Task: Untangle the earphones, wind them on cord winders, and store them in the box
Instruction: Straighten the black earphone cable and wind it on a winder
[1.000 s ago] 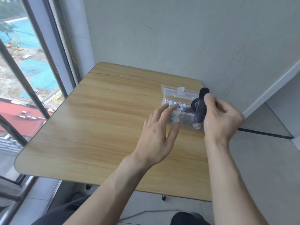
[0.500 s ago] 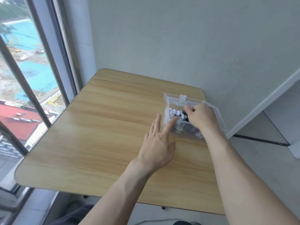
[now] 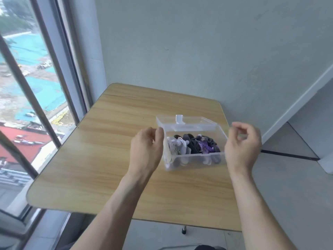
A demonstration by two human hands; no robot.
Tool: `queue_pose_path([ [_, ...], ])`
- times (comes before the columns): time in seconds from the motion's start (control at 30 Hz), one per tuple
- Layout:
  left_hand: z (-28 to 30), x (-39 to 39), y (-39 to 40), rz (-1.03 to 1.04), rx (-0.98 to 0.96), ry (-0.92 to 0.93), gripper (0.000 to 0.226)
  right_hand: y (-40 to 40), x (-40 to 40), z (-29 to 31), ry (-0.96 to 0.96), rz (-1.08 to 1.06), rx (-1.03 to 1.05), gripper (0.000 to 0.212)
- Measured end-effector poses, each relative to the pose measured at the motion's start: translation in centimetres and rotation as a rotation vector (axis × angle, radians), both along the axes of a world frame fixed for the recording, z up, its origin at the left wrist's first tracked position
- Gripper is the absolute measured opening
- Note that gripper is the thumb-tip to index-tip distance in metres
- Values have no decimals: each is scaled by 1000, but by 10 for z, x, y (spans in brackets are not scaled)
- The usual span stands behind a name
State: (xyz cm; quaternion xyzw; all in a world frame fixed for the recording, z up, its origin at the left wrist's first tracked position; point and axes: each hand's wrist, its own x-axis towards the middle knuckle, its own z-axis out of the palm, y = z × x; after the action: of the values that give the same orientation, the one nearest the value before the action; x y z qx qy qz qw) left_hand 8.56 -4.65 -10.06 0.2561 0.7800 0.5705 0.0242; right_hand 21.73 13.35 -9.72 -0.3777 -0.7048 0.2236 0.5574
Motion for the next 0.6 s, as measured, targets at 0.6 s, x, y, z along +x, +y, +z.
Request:
queue_pose_path([
  [0.6,-18,-62,13,-206,605,-721,79,-20,-2,-39,246,622,-801,58],
])
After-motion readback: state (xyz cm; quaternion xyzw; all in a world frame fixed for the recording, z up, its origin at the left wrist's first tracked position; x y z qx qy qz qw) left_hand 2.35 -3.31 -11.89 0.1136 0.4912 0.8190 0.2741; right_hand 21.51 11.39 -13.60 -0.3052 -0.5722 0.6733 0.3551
